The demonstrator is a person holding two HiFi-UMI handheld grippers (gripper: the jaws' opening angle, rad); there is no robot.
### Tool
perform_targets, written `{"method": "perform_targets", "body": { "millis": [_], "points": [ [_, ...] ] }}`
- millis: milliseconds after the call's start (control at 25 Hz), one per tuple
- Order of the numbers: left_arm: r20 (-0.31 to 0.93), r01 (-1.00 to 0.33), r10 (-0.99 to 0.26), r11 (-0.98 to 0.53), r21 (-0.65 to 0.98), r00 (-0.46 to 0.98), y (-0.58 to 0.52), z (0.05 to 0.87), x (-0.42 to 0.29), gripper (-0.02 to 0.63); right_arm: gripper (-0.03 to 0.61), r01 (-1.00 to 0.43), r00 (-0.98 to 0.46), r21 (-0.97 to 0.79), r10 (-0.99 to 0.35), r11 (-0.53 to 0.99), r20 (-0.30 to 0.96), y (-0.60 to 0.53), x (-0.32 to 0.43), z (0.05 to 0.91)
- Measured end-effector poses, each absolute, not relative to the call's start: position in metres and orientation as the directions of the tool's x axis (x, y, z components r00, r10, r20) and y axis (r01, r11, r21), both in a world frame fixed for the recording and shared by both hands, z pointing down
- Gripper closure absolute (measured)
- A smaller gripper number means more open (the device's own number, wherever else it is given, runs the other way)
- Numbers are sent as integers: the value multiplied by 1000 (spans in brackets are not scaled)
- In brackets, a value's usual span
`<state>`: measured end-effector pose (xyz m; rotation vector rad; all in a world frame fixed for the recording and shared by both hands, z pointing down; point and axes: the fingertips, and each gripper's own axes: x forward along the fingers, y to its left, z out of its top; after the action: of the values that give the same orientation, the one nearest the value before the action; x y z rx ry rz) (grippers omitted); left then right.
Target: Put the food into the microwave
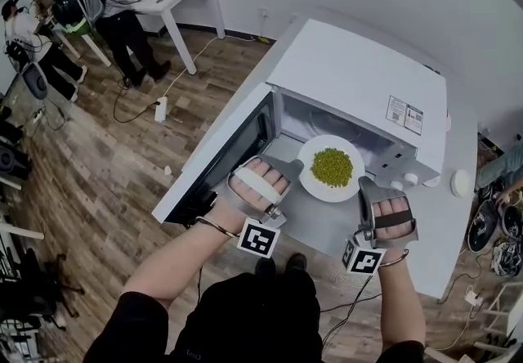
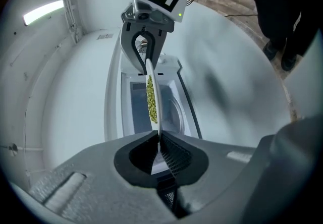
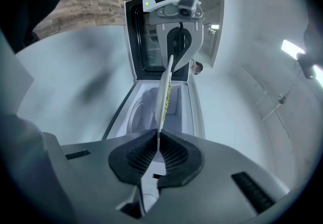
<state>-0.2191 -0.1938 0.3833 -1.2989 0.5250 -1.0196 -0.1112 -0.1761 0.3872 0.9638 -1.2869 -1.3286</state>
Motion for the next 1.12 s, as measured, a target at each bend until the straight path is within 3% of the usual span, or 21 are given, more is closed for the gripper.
{"method": "perform_targets", "body": {
  "millis": [480,1120],
  "points": [
    [278,335,-851,-129,-933,446,-240,451,-204,594,554,109,-63,980,-983,168,175,-208,-94,454],
    [374,300,-860,-276,-913,346,-288,488,-190,592,554,-2,32,964,-963,267,267,-232,-89,482]
  ]
}}
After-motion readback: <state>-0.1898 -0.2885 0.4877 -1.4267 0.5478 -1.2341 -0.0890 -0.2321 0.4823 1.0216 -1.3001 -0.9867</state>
